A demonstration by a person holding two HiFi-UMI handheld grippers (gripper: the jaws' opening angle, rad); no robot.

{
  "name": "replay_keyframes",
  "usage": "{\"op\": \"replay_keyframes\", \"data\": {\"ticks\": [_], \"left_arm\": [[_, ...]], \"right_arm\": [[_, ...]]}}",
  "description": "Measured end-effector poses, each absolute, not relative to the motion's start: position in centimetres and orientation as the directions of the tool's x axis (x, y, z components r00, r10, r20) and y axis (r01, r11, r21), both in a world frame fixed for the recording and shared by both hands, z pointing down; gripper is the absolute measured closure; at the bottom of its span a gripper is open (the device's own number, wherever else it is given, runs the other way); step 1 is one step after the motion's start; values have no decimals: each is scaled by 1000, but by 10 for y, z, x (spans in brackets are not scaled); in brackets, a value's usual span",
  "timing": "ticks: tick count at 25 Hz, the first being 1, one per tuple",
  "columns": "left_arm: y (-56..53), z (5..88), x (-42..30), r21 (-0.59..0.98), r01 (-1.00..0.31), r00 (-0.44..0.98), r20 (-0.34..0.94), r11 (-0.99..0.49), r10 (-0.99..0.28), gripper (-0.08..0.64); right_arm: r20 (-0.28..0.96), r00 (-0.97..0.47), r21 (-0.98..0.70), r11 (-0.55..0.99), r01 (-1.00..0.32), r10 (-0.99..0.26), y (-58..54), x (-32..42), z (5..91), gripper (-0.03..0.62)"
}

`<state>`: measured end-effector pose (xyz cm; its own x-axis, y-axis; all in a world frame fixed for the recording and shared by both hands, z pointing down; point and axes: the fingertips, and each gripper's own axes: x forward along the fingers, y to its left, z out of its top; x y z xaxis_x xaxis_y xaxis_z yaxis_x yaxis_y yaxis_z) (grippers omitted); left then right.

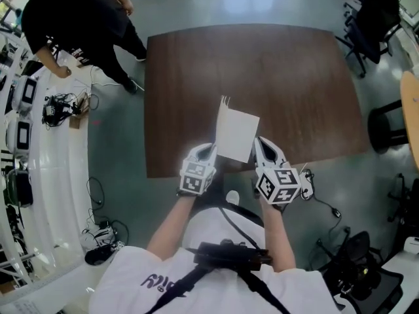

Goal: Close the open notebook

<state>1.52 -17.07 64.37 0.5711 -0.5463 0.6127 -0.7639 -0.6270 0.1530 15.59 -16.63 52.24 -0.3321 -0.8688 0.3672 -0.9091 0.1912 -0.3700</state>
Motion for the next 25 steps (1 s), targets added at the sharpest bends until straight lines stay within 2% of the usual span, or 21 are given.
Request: {"op": "replay_keyframes", "data": {"ticks": [14,25], "left_arm": [[-143,646,94,181,-640,674,600,-747,-432,529],[-124,691,149,259,-579,698,648,-773,-305,529]], "right_arm": [[363,-201,-382,51,-923,-910,-125,206,523,588],[398,-108,-388,-61,-919,-911,-93,247,540,588]]}}
